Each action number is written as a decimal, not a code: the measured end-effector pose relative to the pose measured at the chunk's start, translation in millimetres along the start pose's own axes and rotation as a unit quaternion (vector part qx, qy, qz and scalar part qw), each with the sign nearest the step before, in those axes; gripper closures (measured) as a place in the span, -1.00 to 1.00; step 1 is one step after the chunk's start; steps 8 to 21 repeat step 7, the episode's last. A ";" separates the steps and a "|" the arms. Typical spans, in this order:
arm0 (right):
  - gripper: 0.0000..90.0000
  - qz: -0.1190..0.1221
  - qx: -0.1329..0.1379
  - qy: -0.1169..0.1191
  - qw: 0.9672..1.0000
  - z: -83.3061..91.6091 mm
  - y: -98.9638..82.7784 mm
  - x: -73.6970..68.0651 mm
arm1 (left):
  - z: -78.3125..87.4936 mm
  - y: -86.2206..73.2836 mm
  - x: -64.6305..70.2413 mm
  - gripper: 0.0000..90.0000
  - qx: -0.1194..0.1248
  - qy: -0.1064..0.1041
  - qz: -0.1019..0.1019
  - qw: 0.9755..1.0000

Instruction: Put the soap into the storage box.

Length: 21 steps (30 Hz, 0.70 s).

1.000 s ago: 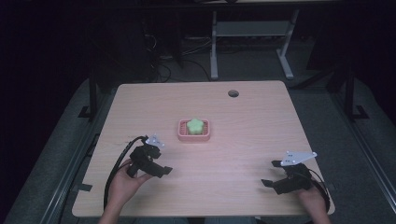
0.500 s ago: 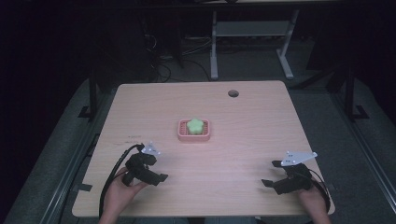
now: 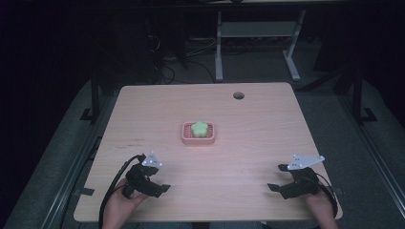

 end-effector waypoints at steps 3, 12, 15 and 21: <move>-0.69 0.003 0.002 -0.001 1.000 1.0 0.7 -0.7 | 3.0 -4.6 0.4 -0.47 0.004 -0.001 0.002 1.000; -0.69 0.006 0.008 0.001 1.000 3.2 0.8 -0.4 | 6.7 -8.6 -3.9 -0.47 0.010 0.011 0.005 1.000; -0.69 0.006 0.008 0.001 1.000 3.2 0.8 -0.4 | 6.7 -8.6 -3.9 -0.47 0.010 0.011 0.005 1.000; -0.69 0.006 0.008 0.001 1.000 3.2 0.8 -0.4 | 6.7 -8.6 -3.9 -0.47 0.010 0.011 0.005 1.000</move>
Point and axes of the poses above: each handheld gripper's, and its own axes: z roughly backward along the jaws, y roughly out of its top, x roughly to its right, the point moved 7 cm from there along -z, roughly forward along the jaws, and after that the axes turned 10 degrees about z, right-handed, at the moved point
